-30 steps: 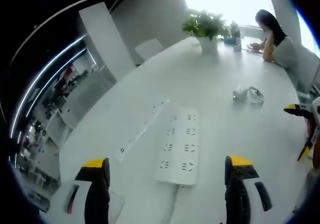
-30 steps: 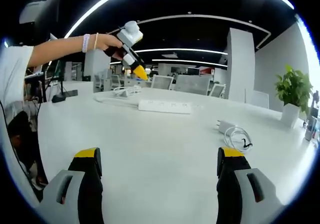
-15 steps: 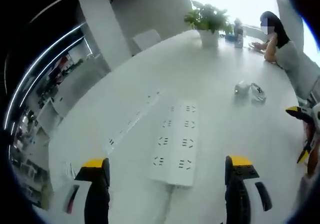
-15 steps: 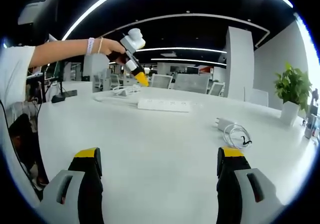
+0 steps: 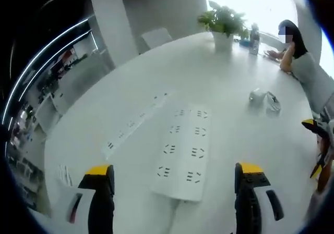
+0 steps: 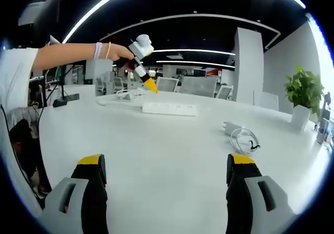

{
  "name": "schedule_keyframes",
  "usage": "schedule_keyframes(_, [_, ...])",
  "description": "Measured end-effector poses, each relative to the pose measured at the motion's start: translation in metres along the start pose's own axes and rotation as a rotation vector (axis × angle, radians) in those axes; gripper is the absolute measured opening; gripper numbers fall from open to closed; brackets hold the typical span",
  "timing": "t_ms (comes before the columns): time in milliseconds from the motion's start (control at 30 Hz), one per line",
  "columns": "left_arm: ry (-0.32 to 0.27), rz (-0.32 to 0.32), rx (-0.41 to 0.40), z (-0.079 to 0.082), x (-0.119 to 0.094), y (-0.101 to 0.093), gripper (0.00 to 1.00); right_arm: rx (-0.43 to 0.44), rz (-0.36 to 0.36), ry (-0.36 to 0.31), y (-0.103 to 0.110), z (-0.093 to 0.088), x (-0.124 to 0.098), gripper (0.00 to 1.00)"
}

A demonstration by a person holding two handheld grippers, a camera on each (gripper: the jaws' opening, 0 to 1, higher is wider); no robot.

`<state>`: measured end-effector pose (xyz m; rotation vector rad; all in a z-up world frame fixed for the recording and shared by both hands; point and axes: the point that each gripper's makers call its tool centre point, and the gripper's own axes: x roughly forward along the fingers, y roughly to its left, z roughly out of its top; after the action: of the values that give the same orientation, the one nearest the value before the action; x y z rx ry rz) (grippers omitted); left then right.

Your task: Straighten the power strip on the desk, plug the charger into it

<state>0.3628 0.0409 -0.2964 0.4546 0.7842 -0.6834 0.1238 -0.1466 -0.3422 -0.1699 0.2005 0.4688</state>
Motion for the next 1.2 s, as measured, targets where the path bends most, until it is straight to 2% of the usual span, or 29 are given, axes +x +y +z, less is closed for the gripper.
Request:
schedule_keyframes(200, [0.006,-0.011,0.006,-0.002,0.0,-0.006,0.99,0.003,-0.005,0.009,-0.001,-0.004,0.0,0.95])
schedule_keyframes(600, [0.024,-0.004,-0.008,-0.009,0.001,-0.004,0.99,0.007,-0.015,0.012,-0.005,-0.007,-0.004,0.95])
schedule_keyframes(633, [0.03,-0.008,-0.009,-0.002,0.025,0.005,0.99,0.008,-0.016,0.013,-0.005,-0.008,-0.004,0.95])
schedule_keyframes(667, [0.033,-0.01,-0.008,0.0,0.031,0.007,0.98,0.009,-0.017,0.015,-0.005,-0.009,-0.004,0.95])
schedule_keyframes(733, [0.039,-0.012,-0.008,-0.002,0.029,0.006,0.98,0.01,-0.017,0.018,-0.005,-0.009,-0.004,0.95])
schedule_keyframes(800, [0.043,-0.009,-0.003,-0.007,0.038,0.004,0.98,0.01,-0.017,0.016,-0.006,-0.009,-0.004,0.95])
schedule_keyframes(1200, [0.06,-0.016,-0.015,-0.01,0.037,0.004,0.96,0.013,-0.02,0.019,-0.006,-0.011,-0.004,0.95])
